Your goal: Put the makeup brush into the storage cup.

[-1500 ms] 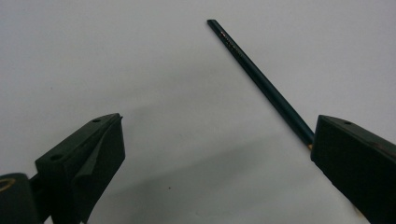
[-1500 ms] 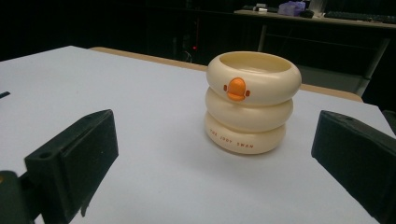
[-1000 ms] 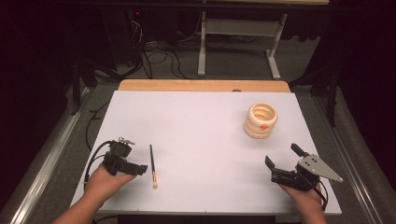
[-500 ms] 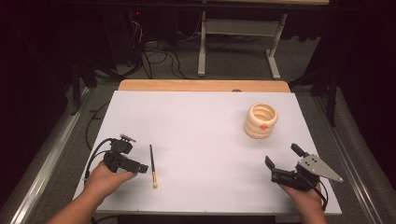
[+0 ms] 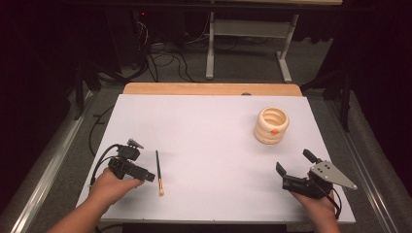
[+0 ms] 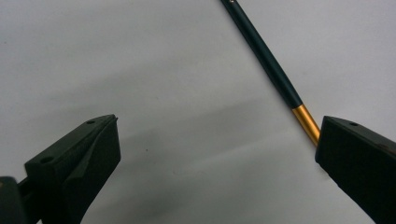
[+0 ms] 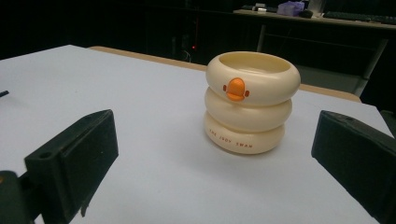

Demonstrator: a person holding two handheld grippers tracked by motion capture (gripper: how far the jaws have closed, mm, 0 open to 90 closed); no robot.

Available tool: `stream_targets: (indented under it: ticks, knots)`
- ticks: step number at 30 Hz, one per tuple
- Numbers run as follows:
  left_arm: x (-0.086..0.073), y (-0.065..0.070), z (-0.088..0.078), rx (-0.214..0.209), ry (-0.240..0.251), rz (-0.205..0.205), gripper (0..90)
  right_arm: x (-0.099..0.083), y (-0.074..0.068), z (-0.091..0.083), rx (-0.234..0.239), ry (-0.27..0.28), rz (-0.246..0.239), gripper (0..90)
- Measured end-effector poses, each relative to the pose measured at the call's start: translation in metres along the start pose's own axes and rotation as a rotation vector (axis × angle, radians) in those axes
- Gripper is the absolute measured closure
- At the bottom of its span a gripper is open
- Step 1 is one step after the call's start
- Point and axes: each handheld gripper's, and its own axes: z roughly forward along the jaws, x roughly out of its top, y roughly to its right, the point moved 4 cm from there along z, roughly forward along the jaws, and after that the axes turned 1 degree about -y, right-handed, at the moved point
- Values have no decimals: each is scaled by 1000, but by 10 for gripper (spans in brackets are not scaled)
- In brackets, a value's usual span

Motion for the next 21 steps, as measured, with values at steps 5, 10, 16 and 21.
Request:
stream_targets:
  ticks: [5,10,16,21]
  knots:
    - [1,2,0,-4,-2,-1,7,0,0,0,-1,1,1,19]
    - [3,9,0,-9,-1,17,7,0,0,0,-2,3,2,19]
    - [6,17,1,-12,-1,27,9,0,0,0,-1,2,1,19]
    - [8,24,4,-18,-4,37,19,0,0,0,-2,-2,2,19]
